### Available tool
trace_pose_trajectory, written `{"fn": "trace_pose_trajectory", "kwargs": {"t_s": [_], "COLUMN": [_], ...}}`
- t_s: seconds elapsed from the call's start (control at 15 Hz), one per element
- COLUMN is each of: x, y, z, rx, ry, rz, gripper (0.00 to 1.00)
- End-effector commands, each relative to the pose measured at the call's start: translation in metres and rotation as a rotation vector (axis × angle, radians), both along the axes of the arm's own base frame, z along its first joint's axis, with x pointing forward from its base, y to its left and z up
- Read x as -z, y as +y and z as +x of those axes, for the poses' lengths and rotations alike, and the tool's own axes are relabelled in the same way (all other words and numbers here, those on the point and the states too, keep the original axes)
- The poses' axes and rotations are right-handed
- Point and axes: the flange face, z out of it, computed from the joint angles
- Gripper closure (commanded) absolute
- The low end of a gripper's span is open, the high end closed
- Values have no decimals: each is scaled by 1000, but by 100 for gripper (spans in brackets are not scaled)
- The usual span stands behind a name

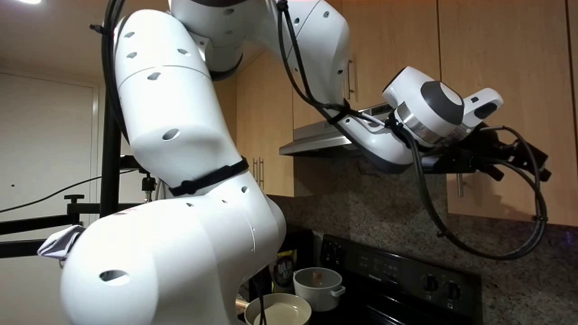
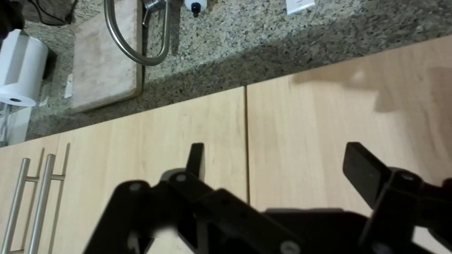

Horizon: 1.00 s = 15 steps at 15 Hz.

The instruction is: Open and close the upper right cupboard

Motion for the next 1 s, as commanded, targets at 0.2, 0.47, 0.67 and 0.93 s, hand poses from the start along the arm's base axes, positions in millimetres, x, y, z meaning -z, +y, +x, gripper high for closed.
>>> {"fn": "trace_pose_trajectory", "kwargs": {"t_s": [0.2,0.47,0.67,0.93], "x": [-2,-7,-18,-41], "y": [28,71,92,109], "z": [-1,12,20,35], "rx": [-66,-137,-154,-206], "ry": [59,97,111,84], "rz": [-38,-67,-124,-230], "gripper": [0,0,0,0]}}
